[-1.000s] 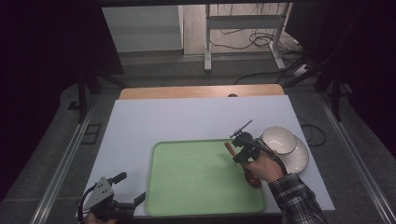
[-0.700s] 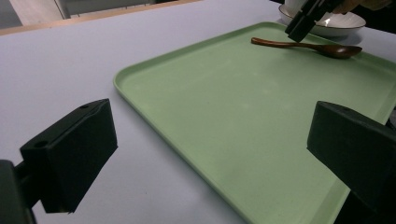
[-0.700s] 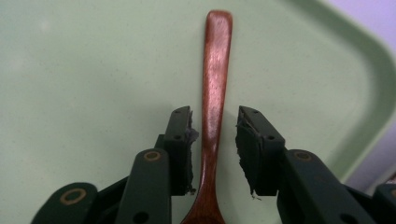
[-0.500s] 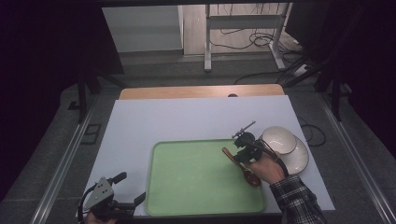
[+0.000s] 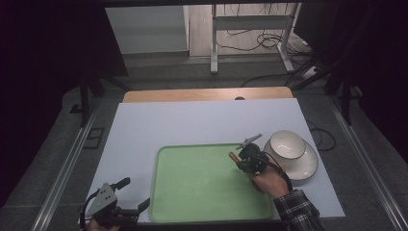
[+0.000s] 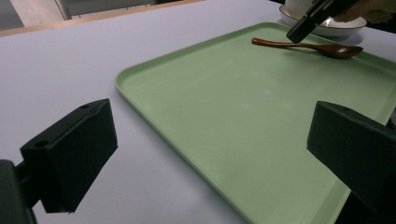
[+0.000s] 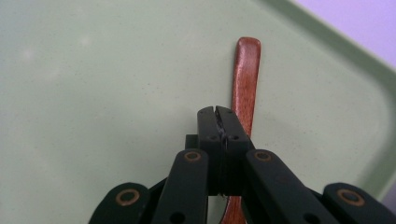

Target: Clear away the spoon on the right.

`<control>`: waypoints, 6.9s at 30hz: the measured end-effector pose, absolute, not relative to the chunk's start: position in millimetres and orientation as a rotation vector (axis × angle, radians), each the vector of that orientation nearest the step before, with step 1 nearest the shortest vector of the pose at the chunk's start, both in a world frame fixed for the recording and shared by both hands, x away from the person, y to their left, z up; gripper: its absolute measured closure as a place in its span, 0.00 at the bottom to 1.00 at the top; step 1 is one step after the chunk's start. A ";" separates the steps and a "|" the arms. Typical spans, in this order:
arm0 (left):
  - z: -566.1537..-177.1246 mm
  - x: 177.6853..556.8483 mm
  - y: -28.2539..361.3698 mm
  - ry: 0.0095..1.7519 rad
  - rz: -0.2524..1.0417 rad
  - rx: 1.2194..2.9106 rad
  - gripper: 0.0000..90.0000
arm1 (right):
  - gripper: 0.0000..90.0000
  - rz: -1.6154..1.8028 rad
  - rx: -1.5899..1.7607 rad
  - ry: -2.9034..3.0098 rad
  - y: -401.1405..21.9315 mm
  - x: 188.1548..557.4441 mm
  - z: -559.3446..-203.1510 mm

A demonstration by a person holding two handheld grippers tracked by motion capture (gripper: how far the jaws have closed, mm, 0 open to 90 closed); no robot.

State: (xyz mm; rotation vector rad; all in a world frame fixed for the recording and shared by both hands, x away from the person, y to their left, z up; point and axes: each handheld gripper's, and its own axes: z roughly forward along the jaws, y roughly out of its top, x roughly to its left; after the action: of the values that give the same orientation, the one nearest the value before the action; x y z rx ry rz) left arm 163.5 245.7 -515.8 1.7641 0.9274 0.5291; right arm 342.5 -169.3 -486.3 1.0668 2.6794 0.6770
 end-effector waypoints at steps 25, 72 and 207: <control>-515.9 163.5 245.1 0.926 0.530 1.768 0.01 | 1.00 0.678 1.160 2.603 -186.6 346.3 -500.9; -516.1 163.7 245.2 0.929 0.529 1.768 0.01 | 0.61 0.825 1.204 2.504 -211.5 339.1 -488.7; -516.1 163.4 245.2 0.937 0.539 1.764 0.01 | 0.00 1.054 1.115 2.165 -289.9 231.9 -450.6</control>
State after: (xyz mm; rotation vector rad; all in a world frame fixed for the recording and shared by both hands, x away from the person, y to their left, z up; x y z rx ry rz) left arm 163.4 245.2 -516.1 1.7638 0.9369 0.5395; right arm 231.9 -289.9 -450.6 1.1151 2.1650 1.0537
